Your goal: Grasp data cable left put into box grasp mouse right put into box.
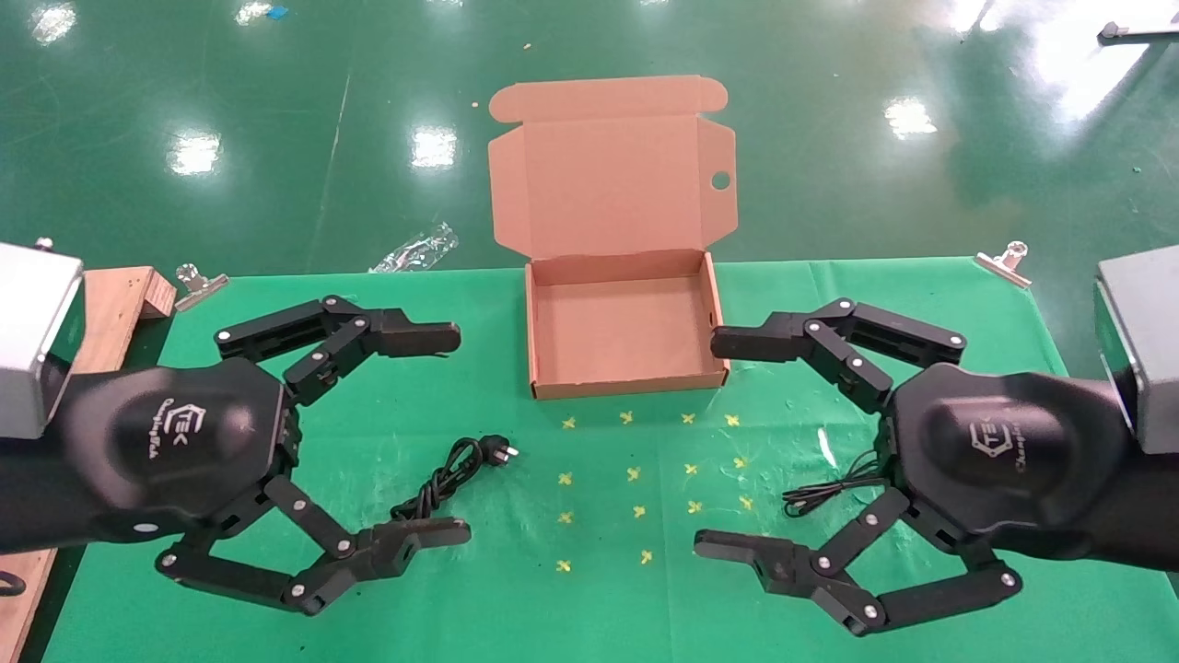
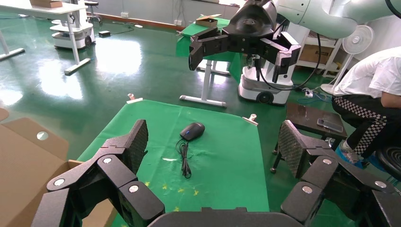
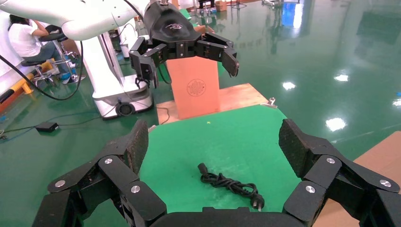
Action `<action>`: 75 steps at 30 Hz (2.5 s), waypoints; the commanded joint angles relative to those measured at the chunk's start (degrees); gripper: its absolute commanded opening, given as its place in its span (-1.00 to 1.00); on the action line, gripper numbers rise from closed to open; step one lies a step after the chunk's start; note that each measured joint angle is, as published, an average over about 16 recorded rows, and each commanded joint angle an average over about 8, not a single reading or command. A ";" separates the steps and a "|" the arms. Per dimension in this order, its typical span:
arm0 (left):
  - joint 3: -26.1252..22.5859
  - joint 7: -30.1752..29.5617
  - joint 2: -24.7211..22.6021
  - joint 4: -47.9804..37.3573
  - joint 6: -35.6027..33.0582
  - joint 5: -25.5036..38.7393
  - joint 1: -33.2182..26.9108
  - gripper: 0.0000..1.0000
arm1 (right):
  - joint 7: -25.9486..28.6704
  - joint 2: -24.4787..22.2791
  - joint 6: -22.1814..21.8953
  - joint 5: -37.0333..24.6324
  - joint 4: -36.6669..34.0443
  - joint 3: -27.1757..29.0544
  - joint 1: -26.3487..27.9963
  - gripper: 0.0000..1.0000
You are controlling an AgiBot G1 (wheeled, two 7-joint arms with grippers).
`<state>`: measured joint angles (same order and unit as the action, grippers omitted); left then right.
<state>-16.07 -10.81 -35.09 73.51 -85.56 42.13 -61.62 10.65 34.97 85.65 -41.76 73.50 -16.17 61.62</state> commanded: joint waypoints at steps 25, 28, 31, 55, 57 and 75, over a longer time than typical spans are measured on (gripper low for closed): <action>-4.62 1.57 1.84 3.36 4.86 15.77 1.23 1.00 | 4.48 -3.74 -3.01 -13.77 3.29 -4.80 0.90 1.00; -6.78 2.29 1.46 3.93 7.88 23.63 0.98 1.00 | 5.83 -4.14 -3.85 -17.13 3.67 -6.04 1.24 1.00; -8.96 1.92 0.34 4.07 11.15 31.18 0.55 1.00 | 6.69 -4.35 -4.28 -19.36 3.85 -6.91 1.39 1.00; -22.74 -28.39 -15.92 3.90 22.80 77.27 -3.09 1.00 | 6.66 -7.22 -7.50 -18.08 4.13 -6.04 -4.60 1.00; -22.88 -30.02 -16.47 3.94 22.67 78.58 -3.27 1.00 | 6.64 -7.23 -7.59 -18.38 4.13 -6.17 -4.74 1.00; -22.76 -32.01 -16.63 3.91 21.18 78.64 -4.03 1.00 | 10.92 -0.59 -10.35 -48.99 3.54 -16.39 4.49 1.00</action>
<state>-38.83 -42.82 -51.73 77.42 -64.37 120.77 -65.65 21.32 34.62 75.12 -89.62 76.77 -32.25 65.51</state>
